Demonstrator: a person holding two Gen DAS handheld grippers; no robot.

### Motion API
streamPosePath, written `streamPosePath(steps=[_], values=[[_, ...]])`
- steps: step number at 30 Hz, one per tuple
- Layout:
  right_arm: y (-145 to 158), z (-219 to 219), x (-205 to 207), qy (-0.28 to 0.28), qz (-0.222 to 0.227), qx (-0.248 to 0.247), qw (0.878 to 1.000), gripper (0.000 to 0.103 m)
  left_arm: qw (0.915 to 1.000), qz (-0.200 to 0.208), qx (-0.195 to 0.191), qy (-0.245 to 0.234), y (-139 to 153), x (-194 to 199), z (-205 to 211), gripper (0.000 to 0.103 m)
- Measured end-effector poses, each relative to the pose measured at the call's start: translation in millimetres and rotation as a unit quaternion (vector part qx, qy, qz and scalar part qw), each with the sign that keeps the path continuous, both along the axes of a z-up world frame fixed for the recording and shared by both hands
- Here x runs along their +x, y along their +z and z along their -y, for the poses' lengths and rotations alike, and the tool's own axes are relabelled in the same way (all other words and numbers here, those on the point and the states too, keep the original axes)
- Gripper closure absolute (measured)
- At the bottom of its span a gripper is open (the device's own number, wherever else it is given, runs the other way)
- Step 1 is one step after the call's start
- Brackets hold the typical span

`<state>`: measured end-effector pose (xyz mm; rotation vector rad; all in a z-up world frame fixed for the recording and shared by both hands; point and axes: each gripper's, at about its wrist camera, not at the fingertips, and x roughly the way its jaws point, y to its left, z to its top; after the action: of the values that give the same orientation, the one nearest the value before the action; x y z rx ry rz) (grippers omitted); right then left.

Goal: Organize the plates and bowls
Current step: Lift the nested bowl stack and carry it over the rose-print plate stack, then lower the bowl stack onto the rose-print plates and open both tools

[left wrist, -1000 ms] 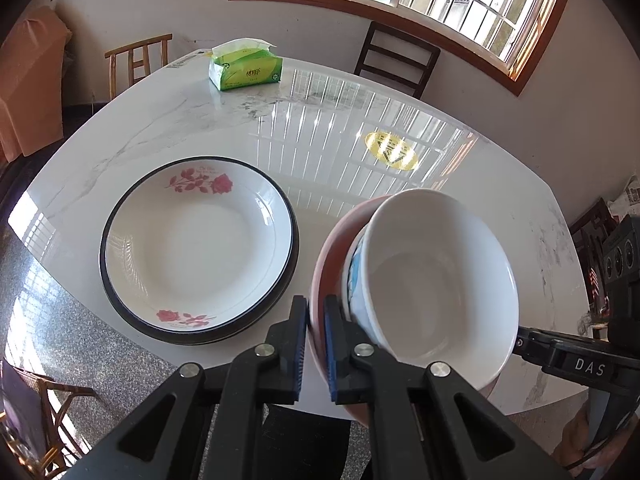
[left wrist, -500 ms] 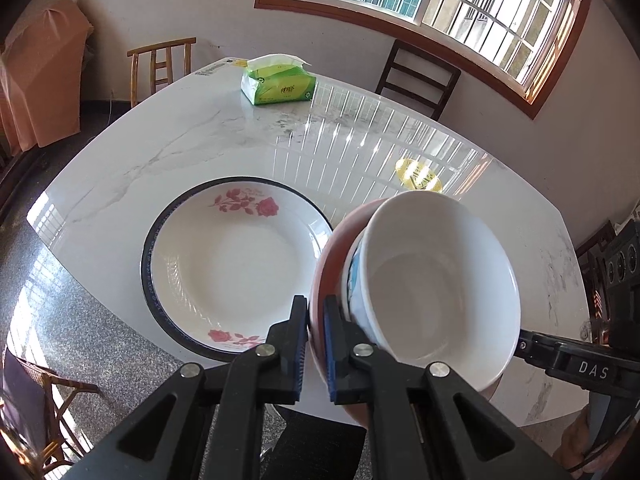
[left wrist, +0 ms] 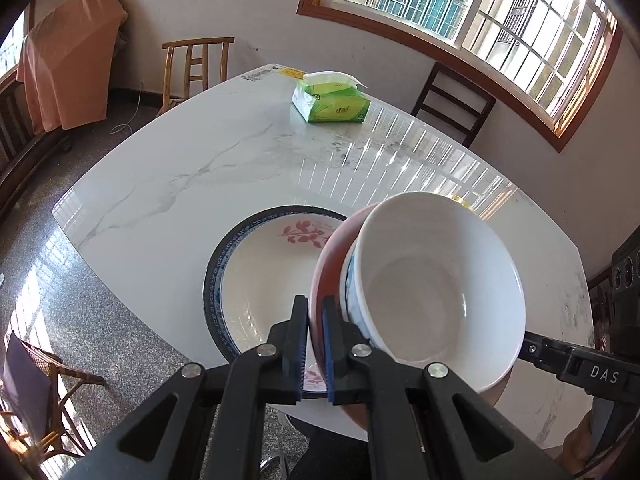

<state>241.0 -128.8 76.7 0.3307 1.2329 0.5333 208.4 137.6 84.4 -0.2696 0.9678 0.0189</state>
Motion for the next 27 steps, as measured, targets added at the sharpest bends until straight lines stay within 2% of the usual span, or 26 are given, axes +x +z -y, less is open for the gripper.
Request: streamPosePath(steps=[8,17,24,27], values=[[-10,-31,23,0.013,-0.008,0.012,1.000,0.084,0.9995,-0.013,-0.001,0.029,-15,14,-32,0.098],[-19,-47,31,0.021,-0.015,0.014,1.000,0.083,0.9987,-0.027,-0.006,0.044,-31,25,-51,0.098],[-29,-47,31,0.020,-0.020,0.033,0.999,0.083,0.9989,-0.005,0.004,0.047,-32,23,-53,0.098],[-34,-41,30,0.010,-0.018,0.060,0.998,0.082,0.9985,0.017,0.015,0.049,-32,20,-51,0.098]])
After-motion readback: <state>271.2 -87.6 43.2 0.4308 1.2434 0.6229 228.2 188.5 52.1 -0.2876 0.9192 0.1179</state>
